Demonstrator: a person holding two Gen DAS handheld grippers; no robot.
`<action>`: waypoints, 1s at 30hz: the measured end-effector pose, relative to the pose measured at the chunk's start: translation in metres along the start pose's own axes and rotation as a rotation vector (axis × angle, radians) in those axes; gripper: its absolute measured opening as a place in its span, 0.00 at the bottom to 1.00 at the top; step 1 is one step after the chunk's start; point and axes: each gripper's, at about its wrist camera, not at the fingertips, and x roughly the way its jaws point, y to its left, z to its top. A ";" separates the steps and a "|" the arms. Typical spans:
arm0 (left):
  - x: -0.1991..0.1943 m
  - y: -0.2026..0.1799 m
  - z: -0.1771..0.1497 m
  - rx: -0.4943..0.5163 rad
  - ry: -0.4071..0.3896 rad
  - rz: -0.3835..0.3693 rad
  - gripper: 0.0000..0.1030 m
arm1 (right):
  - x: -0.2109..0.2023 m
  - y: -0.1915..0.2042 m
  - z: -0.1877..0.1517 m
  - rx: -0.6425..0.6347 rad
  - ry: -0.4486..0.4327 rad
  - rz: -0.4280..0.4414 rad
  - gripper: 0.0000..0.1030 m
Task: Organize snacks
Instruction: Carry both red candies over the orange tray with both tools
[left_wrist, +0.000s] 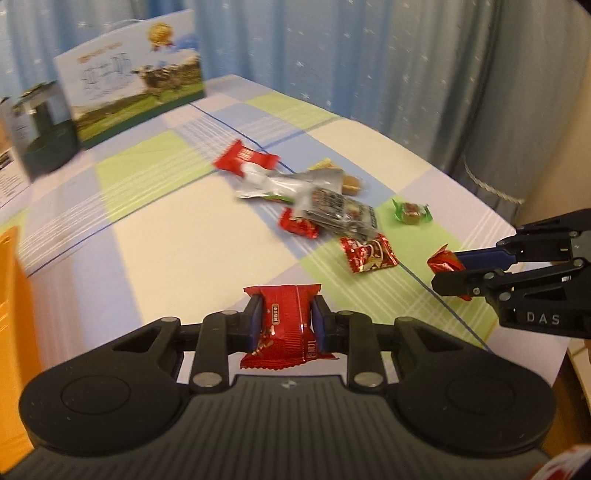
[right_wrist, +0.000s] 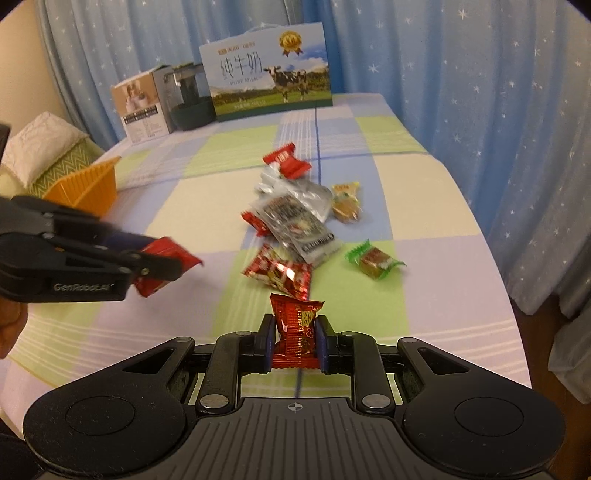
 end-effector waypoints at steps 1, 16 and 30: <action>-0.007 0.002 -0.001 -0.011 -0.007 0.008 0.24 | -0.004 0.004 0.002 -0.003 -0.008 0.001 0.22; -0.107 0.046 -0.012 -0.123 -0.123 0.138 0.24 | -0.042 0.087 0.053 -0.064 -0.106 0.063 0.22; -0.169 0.145 -0.055 -0.280 -0.143 0.310 0.24 | -0.002 0.212 0.089 -0.104 -0.113 0.236 0.22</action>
